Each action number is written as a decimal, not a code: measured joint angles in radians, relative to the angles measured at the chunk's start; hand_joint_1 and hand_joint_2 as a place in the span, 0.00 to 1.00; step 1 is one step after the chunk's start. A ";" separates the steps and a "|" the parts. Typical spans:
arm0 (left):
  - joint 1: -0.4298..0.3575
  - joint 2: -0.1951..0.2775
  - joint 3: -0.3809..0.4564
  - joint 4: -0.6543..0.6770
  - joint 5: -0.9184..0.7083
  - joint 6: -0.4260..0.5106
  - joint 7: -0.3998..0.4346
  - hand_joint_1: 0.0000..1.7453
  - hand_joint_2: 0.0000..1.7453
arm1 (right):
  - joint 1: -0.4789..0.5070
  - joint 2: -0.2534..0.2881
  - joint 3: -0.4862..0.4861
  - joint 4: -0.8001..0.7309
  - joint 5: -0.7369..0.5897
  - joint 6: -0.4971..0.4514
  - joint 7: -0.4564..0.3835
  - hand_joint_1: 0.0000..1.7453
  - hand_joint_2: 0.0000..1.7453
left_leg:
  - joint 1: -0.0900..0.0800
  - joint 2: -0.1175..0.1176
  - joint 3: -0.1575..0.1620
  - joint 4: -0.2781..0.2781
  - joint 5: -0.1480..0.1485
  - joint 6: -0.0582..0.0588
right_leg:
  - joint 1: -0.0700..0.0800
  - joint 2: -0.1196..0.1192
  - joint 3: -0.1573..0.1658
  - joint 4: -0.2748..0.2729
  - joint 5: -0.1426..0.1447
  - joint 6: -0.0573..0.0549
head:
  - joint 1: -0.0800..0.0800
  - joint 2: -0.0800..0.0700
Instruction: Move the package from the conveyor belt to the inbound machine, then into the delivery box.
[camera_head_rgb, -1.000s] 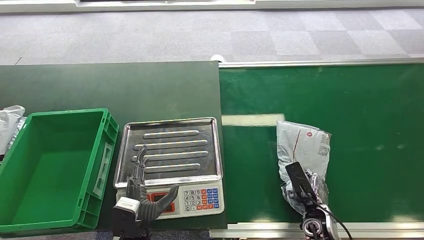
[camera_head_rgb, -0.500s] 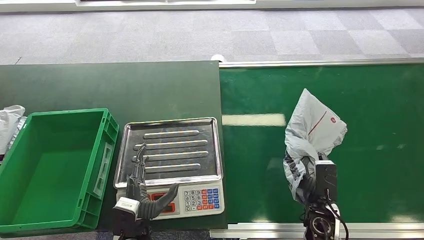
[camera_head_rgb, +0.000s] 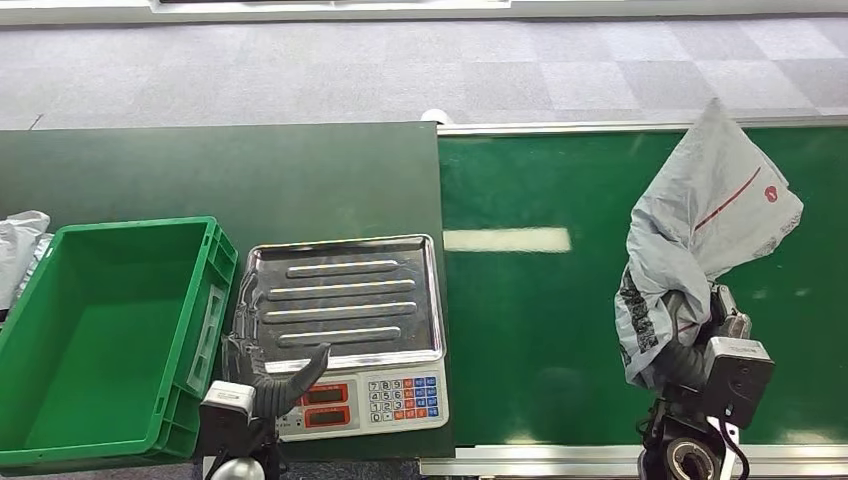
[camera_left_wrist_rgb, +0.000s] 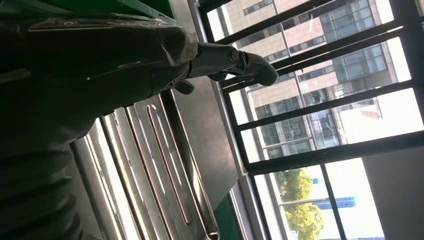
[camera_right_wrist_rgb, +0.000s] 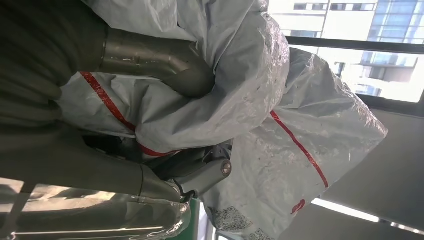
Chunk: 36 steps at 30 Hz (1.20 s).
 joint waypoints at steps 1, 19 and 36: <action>-0.002 0.000 0.004 -0.002 -0.002 0.000 0.000 0.00 1.00 | -0.010 0.001 0.016 -0.001 0.005 0.005 0.004 1.00 1.00 | 0.000 0.000 0.000 0.000 0.000 0.000 | 0.000 0.000 0.000 0.000 0.000 0.000 | 0.000 0.000; -0.068 -0.001 0.011 0.001 -0.011 0.059 -0.006 0.00 1.00 | -0.346 0.076 0.313 0.373 0.116 0.108 0.116 1.00 1.00 | 0.000 -0.001 0.000 0.000 0.002 0.000 | 0.000 0.000 0.000 0.001 0.000 0.000 | 0.000 0.000; -0.084 0.014 0.061 -0.073 0.041 0.048 -0.005 0.00 1.00 | -0.475 0.178 0.525 0.646 0.256 0.191 0.128 1.00 1.00 | 0.001 -0.001 -0.001 0.000 0.002 0.000 | 0.001 0.000 -0.002 0.001 0.000 0.000 | 0.000 0.000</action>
